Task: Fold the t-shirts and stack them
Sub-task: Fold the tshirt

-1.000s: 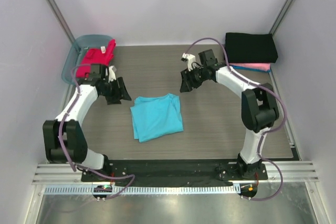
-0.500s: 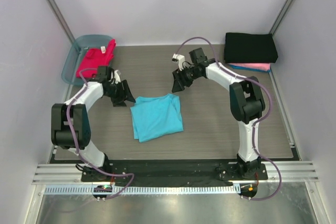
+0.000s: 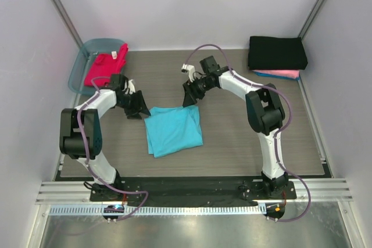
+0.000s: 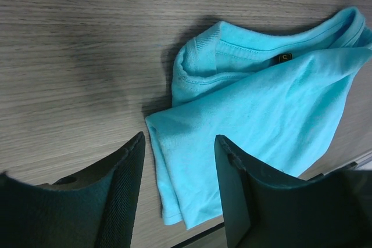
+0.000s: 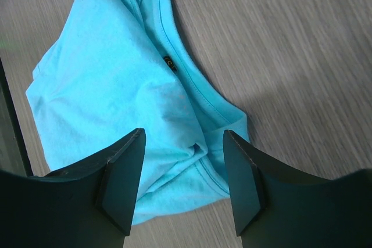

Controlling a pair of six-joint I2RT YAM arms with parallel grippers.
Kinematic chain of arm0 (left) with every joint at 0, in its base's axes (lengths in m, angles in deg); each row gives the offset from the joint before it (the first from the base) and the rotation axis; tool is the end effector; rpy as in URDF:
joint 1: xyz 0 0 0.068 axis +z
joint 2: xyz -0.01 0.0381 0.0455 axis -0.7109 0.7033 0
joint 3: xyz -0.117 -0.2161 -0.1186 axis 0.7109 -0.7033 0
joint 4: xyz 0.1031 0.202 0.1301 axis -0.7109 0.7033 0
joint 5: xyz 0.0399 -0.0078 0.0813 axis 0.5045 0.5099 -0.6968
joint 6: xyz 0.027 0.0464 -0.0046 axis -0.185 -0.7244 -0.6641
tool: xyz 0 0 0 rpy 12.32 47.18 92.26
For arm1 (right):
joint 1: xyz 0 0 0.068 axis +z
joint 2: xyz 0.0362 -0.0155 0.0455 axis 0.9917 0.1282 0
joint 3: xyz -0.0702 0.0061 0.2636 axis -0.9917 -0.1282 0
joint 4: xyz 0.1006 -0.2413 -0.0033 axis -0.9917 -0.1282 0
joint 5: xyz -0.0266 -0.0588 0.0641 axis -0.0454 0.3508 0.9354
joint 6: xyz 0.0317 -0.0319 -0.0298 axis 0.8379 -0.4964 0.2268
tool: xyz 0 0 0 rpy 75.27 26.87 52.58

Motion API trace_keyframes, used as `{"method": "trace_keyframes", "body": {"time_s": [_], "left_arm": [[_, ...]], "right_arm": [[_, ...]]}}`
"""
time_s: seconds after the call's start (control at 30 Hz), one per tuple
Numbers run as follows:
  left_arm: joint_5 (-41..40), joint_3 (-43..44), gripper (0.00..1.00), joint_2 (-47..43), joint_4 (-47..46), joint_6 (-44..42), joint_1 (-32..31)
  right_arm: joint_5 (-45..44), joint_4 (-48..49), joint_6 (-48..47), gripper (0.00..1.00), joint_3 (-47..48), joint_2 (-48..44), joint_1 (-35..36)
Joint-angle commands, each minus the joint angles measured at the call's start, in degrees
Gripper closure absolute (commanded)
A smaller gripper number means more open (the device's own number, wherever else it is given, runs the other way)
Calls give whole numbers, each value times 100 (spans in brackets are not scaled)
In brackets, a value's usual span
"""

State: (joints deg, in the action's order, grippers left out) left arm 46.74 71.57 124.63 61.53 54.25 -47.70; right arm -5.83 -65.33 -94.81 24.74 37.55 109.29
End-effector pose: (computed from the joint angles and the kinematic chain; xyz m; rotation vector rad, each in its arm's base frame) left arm 0.3280 -0.0285 0.1814 -0.3578 2.7662 -0.7020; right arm 0.4067 0.2320 0.1887 -1.1683 2.1745 1.0582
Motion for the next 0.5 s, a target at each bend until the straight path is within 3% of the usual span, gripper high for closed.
{"method": "trace_keyframes", "body": {"time_s": [0.0, 0.47], "left_arm": [[201, 120, 48, 86, -126, -106, -7], [306, 120, 51, 262, -214, -80, -15]], "right_arm": [[185, -65, -139, 38, 261, 16, 77], [115, -162, -289, 39, 103, 16, 94]]}}
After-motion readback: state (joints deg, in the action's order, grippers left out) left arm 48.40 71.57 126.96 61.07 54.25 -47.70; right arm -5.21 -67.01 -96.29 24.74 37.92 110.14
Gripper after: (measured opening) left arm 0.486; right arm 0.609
